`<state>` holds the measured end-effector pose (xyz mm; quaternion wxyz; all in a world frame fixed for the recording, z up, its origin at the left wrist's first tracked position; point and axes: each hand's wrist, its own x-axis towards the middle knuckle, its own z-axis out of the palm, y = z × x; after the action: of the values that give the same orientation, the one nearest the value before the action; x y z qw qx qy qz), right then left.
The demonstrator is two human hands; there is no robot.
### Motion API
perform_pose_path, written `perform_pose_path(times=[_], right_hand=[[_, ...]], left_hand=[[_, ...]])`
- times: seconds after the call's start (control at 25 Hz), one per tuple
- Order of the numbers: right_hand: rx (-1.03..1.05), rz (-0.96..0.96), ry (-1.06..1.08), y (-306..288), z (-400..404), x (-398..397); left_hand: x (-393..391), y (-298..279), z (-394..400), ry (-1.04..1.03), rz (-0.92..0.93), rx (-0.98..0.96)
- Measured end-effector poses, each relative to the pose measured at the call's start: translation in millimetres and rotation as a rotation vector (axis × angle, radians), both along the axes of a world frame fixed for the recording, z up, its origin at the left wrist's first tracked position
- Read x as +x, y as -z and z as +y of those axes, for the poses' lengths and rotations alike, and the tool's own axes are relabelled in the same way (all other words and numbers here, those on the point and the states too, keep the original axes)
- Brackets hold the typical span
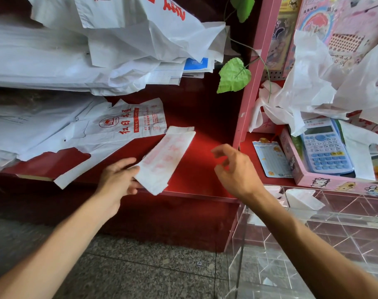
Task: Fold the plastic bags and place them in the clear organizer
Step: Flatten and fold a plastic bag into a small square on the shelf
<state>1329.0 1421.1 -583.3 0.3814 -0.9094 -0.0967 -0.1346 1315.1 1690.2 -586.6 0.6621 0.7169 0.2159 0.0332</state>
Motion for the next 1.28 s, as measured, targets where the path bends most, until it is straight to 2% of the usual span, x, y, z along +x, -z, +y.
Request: perform_pose_path(times=[0.12, 0.2, 0.24, 0.28, 0.36, 0.44, 0.52, 0.6, 0.8, 1.28], right_hand=[[-0.028, 0.023, -0.265, -1, 13, -13], [-0.135, 0.06, -0.399, 3, 20, -17], [-0.219, 0.066, -0.432, 7, 22, -18], [-0.301, 0.06, -0.441, 11, 23, -18], [-0.402, 0.042, -0.418, 16, 23, -18], [-0.429, 0.018, -0.388, 19, 23, -17], [-0.44, -0.008, -0.365, 20, 24, -16], [-0.443, -0.02, -0.36, 20, 25, -16], [-0.406, -0.036, -0.319, 21, 28, -17], [-0.614, -0.038, -0.348, 26, 28, -17]], left_hand=[[-15, -10, -22, 0.337, 0.077, -0.027], [-20, -12, -33, 0.479, 0.112, 0.059], [-20, -10, -35, 0.499, 0.083, 0.211], [-19, -8, -35, 0.492, 0.004, 0.454], [-16, -4, -31, 0.443, -0.263, 0.899], [-14, 1, -26, 0.489, -0.444, 1.057], [-9, 8, -20, 0.53, -0.524, 1.138], [-6, 11, -17, 0.527, -0.541, 1.177], [-6, 13, -10, 0.554, -0.431, 1.143], [-8, 18, -10, 0.742, -0.397, 1.034]])
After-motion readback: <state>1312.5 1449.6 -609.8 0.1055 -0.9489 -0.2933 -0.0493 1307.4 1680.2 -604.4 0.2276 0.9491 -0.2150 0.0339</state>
